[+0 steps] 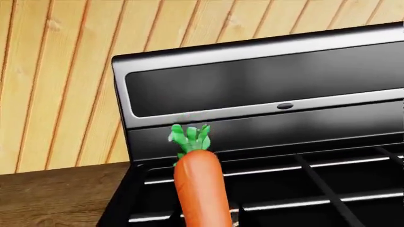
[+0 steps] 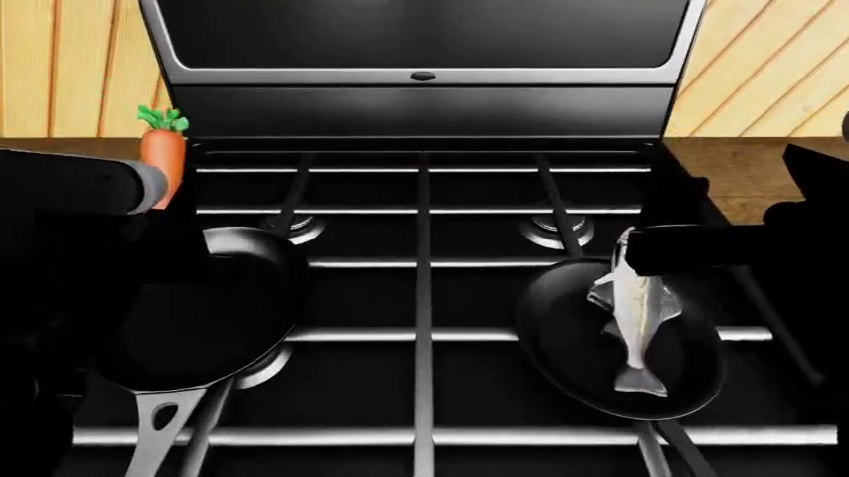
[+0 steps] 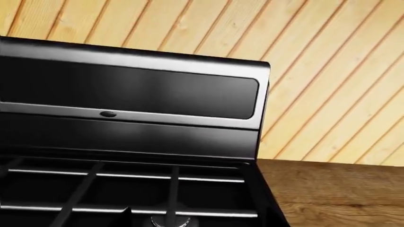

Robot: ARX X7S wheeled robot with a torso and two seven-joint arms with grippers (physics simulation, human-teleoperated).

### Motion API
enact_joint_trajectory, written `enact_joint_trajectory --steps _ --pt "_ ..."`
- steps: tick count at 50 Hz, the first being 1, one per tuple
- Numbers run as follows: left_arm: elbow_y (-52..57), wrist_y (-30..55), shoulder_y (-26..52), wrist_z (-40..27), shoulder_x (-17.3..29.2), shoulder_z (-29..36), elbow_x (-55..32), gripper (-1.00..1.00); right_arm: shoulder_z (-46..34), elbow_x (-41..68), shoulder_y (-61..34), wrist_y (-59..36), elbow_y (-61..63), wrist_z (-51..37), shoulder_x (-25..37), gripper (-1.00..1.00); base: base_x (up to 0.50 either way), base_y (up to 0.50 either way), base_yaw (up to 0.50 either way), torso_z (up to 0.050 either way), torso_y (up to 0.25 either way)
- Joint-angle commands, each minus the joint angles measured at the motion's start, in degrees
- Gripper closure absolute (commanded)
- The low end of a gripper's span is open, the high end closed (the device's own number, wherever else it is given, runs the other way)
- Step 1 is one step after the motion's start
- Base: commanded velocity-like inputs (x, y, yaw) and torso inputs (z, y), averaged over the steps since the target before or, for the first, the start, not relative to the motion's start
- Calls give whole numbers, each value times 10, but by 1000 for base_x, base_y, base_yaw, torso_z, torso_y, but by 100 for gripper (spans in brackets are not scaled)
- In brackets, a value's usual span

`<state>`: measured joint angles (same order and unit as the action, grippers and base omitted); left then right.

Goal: Place both pans onto different burners. Then place the carrot and the fish on different pans.

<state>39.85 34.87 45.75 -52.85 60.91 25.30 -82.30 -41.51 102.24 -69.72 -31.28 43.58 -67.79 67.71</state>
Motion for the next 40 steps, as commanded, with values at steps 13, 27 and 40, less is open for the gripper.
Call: enact_joint_trajectory --steps 13,27,40 --pt "-168 157 101 60 -31 94 0 100 4 -13 20 14 5 4 9 -100 0 0 0 0 0" --pt "-110 113 16 51 -5 96 -2 100 1 -14 15 7 -2 1 -4 -100 0 0 0 1 1" --pt "-105 90 -19 58 2 98 5 100 2 -15 19 10 1 1 -4 -100 0 0 0 0 0"
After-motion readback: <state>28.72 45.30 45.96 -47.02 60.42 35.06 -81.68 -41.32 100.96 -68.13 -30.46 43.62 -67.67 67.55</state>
